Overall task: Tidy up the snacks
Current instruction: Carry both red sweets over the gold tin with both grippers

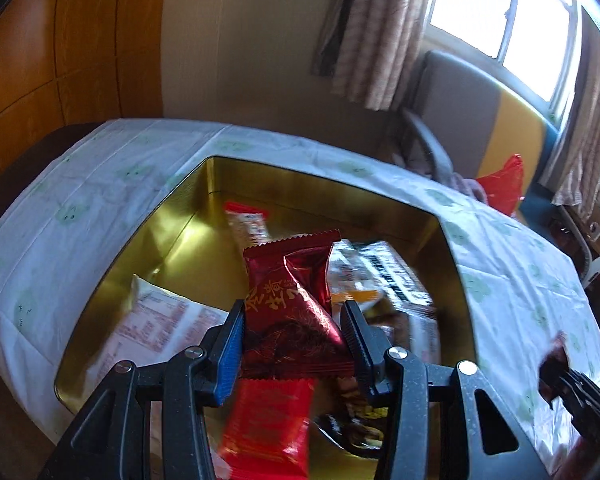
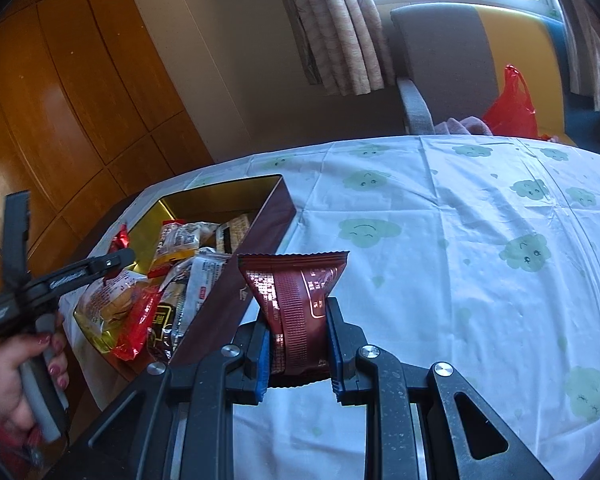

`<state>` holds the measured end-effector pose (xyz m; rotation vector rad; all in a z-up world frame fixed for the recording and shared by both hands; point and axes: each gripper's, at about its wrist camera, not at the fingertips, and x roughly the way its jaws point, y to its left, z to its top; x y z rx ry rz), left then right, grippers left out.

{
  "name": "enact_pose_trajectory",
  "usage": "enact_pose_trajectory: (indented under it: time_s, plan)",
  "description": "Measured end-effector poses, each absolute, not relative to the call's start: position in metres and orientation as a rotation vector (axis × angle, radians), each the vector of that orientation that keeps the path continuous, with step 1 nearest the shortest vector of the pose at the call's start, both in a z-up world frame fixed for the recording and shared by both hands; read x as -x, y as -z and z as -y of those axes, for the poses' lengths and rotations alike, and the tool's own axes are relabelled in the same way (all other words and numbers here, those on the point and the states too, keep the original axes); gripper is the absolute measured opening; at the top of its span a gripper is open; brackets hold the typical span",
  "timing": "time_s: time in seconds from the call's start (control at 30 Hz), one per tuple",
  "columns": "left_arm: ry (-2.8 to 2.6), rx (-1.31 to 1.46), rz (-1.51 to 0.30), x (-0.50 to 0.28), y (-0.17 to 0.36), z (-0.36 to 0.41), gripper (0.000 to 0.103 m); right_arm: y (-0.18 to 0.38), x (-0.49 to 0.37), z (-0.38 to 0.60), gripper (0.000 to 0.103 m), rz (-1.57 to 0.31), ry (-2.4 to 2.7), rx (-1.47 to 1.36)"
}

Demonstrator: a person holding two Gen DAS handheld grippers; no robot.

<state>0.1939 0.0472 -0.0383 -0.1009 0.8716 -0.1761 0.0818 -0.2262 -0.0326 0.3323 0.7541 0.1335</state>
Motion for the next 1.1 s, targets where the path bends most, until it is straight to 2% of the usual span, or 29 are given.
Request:
enact_pose_trajectory:
  time_s: [0.2, 0.43, 0.67, 0.87, 1.1]
  plan:
    - [0.127, 0.140, -0.960, -0.224, 0.052, -0.063, 0.048, 0.030, -0.084, 0.220, 0.024, -0.753, -0.147, -0.332]
    - [0.099, 0.130, -0.956, -0.233, 0.053, -0.067, 0.048, 0.029, -0.084, 0.216, 0.024, -0.754, -0.155, -0.329]
    - [0.115, 0.138, -0.899, -0.202, 0.048, -0.063, 0.048, 0.025, -0.084, 0.214, 0.024, -0.748, -0.167, -0.342]
    - [0.083, -0.072, -0.876, -0.204, 0.053, -0.041, 0.049, 0.019, -0.085, 0.204, 0.024, -0.740, -0.191, -0.328]
    - [0.076, 0.053, -0.805, -0.211, 0.031, -0.063, 0.048, 0.010, -0.085, 0.196, 0.024, -0.731, -0.213, -0.303]
